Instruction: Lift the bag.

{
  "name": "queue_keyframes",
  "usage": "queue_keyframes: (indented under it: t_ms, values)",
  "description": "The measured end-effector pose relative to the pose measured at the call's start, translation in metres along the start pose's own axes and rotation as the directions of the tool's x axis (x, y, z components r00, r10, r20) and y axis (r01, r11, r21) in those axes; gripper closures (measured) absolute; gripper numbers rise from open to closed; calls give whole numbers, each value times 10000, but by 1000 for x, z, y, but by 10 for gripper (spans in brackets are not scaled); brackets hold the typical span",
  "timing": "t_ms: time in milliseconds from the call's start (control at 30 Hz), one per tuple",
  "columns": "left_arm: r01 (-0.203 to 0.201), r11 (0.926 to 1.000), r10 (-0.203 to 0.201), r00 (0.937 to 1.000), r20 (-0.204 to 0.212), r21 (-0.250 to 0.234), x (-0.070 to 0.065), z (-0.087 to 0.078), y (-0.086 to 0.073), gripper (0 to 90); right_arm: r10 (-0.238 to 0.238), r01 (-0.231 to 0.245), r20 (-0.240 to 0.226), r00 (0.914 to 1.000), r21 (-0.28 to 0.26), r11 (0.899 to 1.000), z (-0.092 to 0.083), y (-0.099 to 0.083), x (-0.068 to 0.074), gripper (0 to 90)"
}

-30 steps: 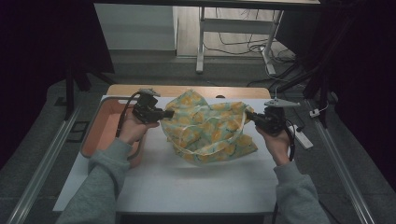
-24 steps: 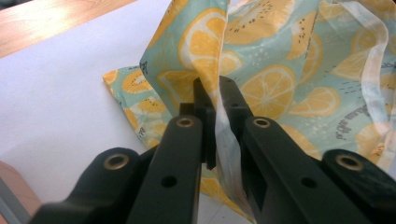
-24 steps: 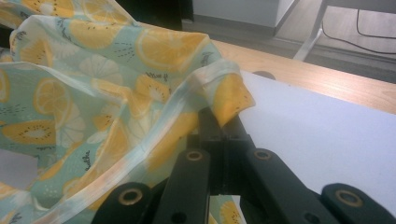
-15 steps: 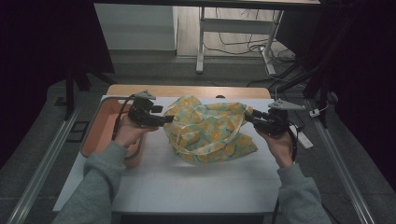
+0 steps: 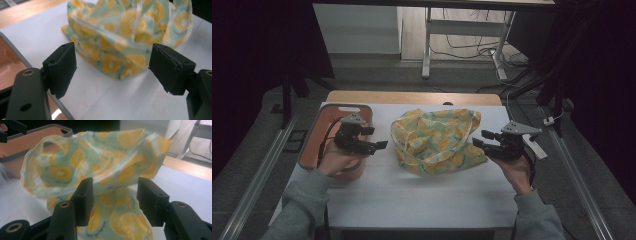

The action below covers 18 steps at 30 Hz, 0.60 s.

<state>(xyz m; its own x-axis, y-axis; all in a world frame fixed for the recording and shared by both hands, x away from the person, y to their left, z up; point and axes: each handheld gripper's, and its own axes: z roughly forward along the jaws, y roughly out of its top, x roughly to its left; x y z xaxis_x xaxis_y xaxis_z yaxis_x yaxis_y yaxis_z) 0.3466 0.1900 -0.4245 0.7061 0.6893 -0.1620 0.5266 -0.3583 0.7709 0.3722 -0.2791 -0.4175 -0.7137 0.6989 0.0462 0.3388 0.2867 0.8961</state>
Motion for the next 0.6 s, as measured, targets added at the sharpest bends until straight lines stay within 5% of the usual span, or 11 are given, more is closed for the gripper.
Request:
queue_keyframes:
  t_ms: [600]
  values:
    - [563,9981,-557,9981,-269,248,-10,-9,-63,247,-91,107,-230,9997,727,9973,-5,-58,3,472]
